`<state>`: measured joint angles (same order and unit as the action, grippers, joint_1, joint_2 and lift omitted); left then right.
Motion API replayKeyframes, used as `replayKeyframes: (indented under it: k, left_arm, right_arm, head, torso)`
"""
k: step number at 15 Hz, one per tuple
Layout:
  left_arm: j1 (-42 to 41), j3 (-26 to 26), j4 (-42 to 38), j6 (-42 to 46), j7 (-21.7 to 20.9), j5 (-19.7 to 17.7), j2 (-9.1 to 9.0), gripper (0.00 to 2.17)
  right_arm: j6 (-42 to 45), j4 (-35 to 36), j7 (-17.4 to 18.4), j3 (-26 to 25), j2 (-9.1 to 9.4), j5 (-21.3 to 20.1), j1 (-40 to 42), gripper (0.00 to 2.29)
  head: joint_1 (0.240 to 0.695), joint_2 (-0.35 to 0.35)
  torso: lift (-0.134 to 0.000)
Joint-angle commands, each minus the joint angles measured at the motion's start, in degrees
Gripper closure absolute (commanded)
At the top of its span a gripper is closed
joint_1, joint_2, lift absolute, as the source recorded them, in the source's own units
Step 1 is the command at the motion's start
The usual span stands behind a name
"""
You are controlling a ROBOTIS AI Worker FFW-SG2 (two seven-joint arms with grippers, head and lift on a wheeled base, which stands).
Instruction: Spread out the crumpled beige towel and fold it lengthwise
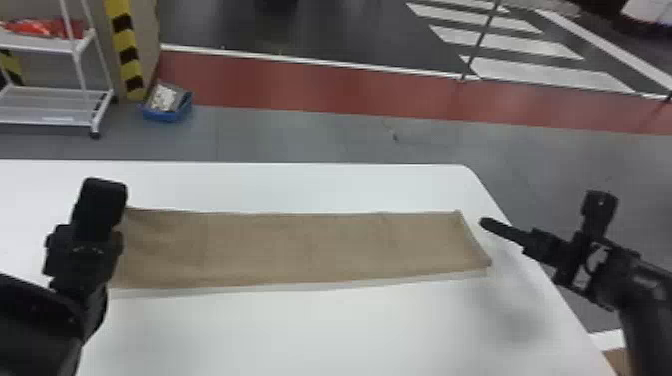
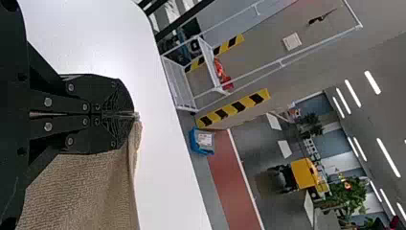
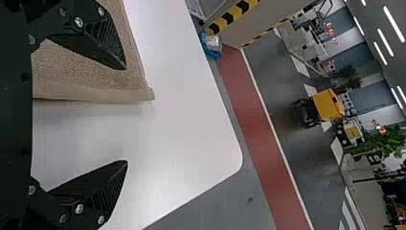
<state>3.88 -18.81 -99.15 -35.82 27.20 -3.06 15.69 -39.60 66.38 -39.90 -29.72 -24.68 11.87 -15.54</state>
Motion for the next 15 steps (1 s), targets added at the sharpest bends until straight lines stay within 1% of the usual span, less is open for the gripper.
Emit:
replayKeyframes:
  k: [1, 2, 3, 5, 6, 8, 10, 11, 12, 13, 15]
  left_arm:
    - [-0.80, -0.26, -0.34, 0.00, 0.49, 1.22, -0.04, 0.59]
    - [-1.24, -0.08, -0.43, 0.00, 0.92, 1.57, -0.04, 0.25]
    - [-1.50, 0.36, -0.70, 0.00, 1.28, 1.57, -0.04, 0.19]
    - [-2.65, 1.41, -1.22, 0.17, 1.63, 1.57, -0.04, 0.19]
    - [-3.00, 1.85, -1.49, 0.70, 2.24, 1.66, -0.04, 0.15]
    - [-4.32, 3.34, -2.81, 0.88, 2.42, 1.66, 0.31, 0.15]
    - [-6.69, 6.07, -5.44, 2.81, 2.33, 1.57, 0.39, 0.15]
    - [-8.01, 7.56, -7.11, 5.10, 1.72, 0.78, 0.48, 0.15]
    - [-9.06, 9.15, -8.43, 7.03, 0.84, -0.89, 0.66, 0.15]
    - [-9.68, 10.73, -9.31, 8.61, -0.74, -2.65, 0.83, 0.15]
    - [-9.94, 13.01, -10.36, 8.44, -3.03, -5.55, 1.36, 0.15]
  right_arm:
    - [-0.62, 2.70, -0.35, -1.31, -0.28, 1.49, 2.71, 0.05]
    - [-0.62, 3.41, -0.35, -1.66, -0.55, 2.28, 3.77, 0.05]
    - [-0.80, 3.41, -0.53, -2.80, -1.34, 2.81, 4.64, 0.05]
    - [-0.62, 3.67, -0.88, -2.98, -1.69, 3.86, 5.44, 0.05]
    - [-0.80, 4.64, -0.88, -4.03, -1.78, 4.13, 6.49, 0.05]
    - [-1.85, 7.18, -1.32, -4.30, -1.60, 5.53, 8.16, 0.05]
    - [-3.08, 10.00, -1.50, -5.70, -0.55, 5.97, 9.48, 0.05]
    - [-3.26, 11.32, -1.67, -5.97, -0.37, 6.85, 10.09, 0.05]
    - [-2.38, 12.37, -2.29, -5.97, -0.28, 6.85, 10.45, 0.05]
    - [-0.97, 12.72, -3.08, -5.79, -0.37, 6.41, 10.53, 0.07]
    - [-1.15, 13.42, -3.17, -5.00, -0.46, 4.57, 9.30, 0.07]
  head:
    - [0.695, -0.263]
    - [0.695, -0.266]
    - [0.695, -0.268]
    - [0.695, -0.279]
    - [0.695, -0.281]
    - [0.695, -0.280]
    - [0.695, -0.272]
    - [0.695, -0.266]
    - [0.695, -0.259]
    - [0.695, -0.250]
    - [0.695, -0.241]
  torso:
    - [-0.124]
    - [-0.124]
    - [-0.124]
    - [-0.124]
    - [-0.124]
    - [-0.124]
    - [-0.124]
    - [-0.124]
    - [-0.124]
    - [-0.124]
    - [-0.124]
